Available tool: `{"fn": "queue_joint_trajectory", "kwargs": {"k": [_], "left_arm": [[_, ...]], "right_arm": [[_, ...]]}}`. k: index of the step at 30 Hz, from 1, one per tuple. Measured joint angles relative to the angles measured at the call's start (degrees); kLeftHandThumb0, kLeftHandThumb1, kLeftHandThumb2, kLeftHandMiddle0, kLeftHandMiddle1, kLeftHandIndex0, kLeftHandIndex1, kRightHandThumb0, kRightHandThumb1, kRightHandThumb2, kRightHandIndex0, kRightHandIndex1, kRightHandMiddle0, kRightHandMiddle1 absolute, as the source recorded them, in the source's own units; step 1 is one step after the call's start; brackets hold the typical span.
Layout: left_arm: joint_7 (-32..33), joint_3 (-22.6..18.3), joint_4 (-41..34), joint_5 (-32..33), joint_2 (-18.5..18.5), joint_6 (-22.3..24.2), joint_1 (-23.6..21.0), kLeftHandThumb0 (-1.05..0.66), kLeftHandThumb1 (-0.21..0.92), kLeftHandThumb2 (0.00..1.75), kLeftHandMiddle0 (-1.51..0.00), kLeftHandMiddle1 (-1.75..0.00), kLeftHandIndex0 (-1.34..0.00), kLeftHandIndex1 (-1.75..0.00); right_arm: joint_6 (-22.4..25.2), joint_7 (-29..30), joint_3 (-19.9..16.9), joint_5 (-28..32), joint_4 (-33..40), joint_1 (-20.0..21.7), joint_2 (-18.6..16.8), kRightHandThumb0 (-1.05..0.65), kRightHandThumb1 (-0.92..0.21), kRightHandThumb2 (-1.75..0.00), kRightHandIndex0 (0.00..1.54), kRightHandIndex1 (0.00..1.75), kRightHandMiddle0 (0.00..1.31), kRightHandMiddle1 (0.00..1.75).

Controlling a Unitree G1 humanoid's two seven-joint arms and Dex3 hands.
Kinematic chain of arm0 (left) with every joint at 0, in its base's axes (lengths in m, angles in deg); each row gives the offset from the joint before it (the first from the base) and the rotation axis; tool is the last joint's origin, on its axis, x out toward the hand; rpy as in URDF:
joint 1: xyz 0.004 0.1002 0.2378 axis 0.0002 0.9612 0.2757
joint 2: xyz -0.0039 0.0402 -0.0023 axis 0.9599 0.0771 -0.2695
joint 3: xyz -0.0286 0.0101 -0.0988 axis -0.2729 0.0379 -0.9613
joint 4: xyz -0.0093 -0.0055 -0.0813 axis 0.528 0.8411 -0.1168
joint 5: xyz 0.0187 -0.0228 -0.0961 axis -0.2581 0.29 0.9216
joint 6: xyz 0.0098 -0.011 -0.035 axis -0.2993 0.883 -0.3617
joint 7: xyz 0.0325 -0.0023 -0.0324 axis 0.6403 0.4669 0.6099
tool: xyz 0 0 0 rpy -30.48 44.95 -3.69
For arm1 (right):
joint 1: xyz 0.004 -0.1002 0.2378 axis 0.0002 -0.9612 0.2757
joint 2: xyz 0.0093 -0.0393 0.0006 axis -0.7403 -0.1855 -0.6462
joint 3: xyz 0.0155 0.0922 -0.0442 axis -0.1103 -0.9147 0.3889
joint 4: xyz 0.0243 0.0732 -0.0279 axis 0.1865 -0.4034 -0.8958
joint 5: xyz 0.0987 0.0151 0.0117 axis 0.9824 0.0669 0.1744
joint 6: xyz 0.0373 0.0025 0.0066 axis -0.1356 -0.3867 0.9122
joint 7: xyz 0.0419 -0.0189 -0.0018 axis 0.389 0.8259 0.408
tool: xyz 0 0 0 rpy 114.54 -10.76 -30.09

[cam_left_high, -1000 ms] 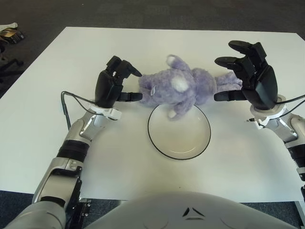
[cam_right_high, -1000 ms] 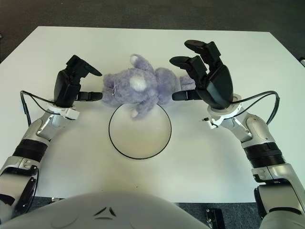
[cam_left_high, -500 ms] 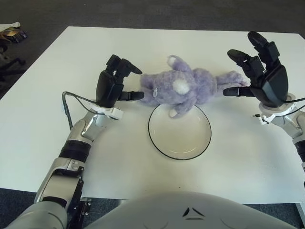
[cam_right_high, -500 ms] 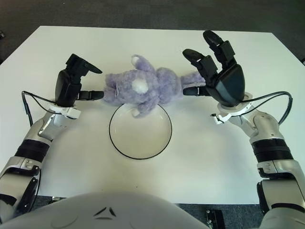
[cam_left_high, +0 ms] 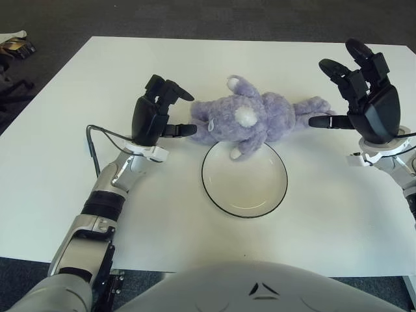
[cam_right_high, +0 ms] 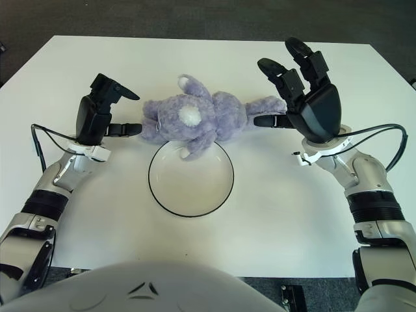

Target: Put the doll into the plate.

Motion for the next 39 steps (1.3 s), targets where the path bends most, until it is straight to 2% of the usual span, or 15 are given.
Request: {"fn": "queue_joint_trajectory", "kwargs": {"k": [2, 6, 13, 20, 25, 28, 30, 32, 35, 37, 39], "left_arm": [[0.0, 0.0, 0.0, 0.0, 0.0, -0.1, 0.0, -0.01, 0.61, 0.9, -0.34, -1.75, -0.38, -1.55], [0.0, 0.0, 0.1, 0.0, 0.0, -0.2, -0.1, -0.01, 0.6, 0.91, -0.34, -1.75, -0.4, -1.54], [-0.2, 0.1, 0.1, 0.0, 0.0, -0.3, -0.1, -0.01, 0.61, 0.89, -0.31, -1.75, -0.42, -1.53], [-0.9, 0.1, -0.1, 0.2, -0.1, -0.3, -0.1, 0.0, 0.63, 0.88, -0.27, -1.75, -0.4, -1.57], [-1.2, 0.1, -0.1, 0.6, -0.2, -0.2, -0.1, 0.0, 0.65, 0.86, -0.26, -1.75, -0.36, -1.6], [-1.5, 0.1, -0.1, 0.7, -0.2, -0.1, -0.1, 0.0, 0.65, 0.87, -0.25, -1.75, -0.37, -1.61], [-1.9, 0.1, -0.1, 0.9, -0.3, -0.1, -0.1, -0.2, 0.59, 0.95, -0.13, -1.75, -0.4, -1.67], [-2.7, 0.2, -0.1, 1.6, -0.4, -0.1, -0.1, -0.33, 0.56, 1.0, -0.05, -1.75, -0.42, -1.72], [-4.9, 0.2, -0.1, 3.3, -0.5, 0.1, -0.1, -0.38, 0.54, 1.02, -0.02, -1.75, -0.43, -1.73], [-8.6, 0.5, -0.6, 5.9, -0.5, 1.2, -0.1, -0.4, 0.54, 1.01, -0.01, -1.74, -0.43, -1.73], [-13.2, 0.6, -1.4, 8.8, -0.3, 2.8, -0.1, -0.4, 0.55, 1.0, 0.0, -1.73, -0.43, -1.73]], "right_arm": [[0.2, -1.2, -0.3, 0.6, 0.3, -0.4, -0.1, -1.05, -0.71, -0.55, 0.0, 0.58, 0.0, 0.81], [0.5, -2.6, -1.1, 1.6, 1.1, -1.1, -0.8, -1.05, -0.69, -0.57, 0.0, 0.7, 0.0, 0.96], [2.0, -7.0, -2.2, 3.9, 3.4, -2.0, -1.7, -1.05, -0.69, -0.61, 0.0, 0.79, 0.0, 1.17], [3.6, -10.0, -3.7, 4.8, 4.9, -3.5, -2.6, -1.05, -0.68, -0.63, 0.0, 0.83, 0.0, 1.26], [4.2, -12.3, -4.0, 6.3, 5.4, -3.9, -3.5, -1.05, -0.65, -0.64, 0.0, 0.82, 0.0, 1.2], [4.9, -14.0, -4.3, 7.1, 6.1, -4.0, -4.0, -1.04, -0.61, -0.65, 0.0, 0.75, 0.0, 1.1], [5.4, -15.2, -4.5, 8.2, 6.6, -4.0, -4.5, -1.03, -0.57, -0.69, 0.0, 0.71, 0.0, 1.03], [5.9, -17.2, -4.6, 10.0, 7.0, -4.1, -5.1, -1.01, -0.52, -0.73, 0.0, 0.64, 0.0, 0.93], [7.0, -21.5, -4.5, 14.0, 7.9, -4.1, -6.3, -1.0, -0.5, -0.76, 0.0, 0.6, 0.0, 0.84], [8.5, -25.7, -4.5, 17.7, 8.7, -4.1, -6.9, -0.98, -0.49, -0.77, 0.0, 0.54, 0.0, 0.7], [9.9, -29.8, -4.5, 20.8, 9.7, -4.2, -7.2, -0.98, -0.49, -0.77, 0.0, 0.52, 0.0, 0.65]]}}
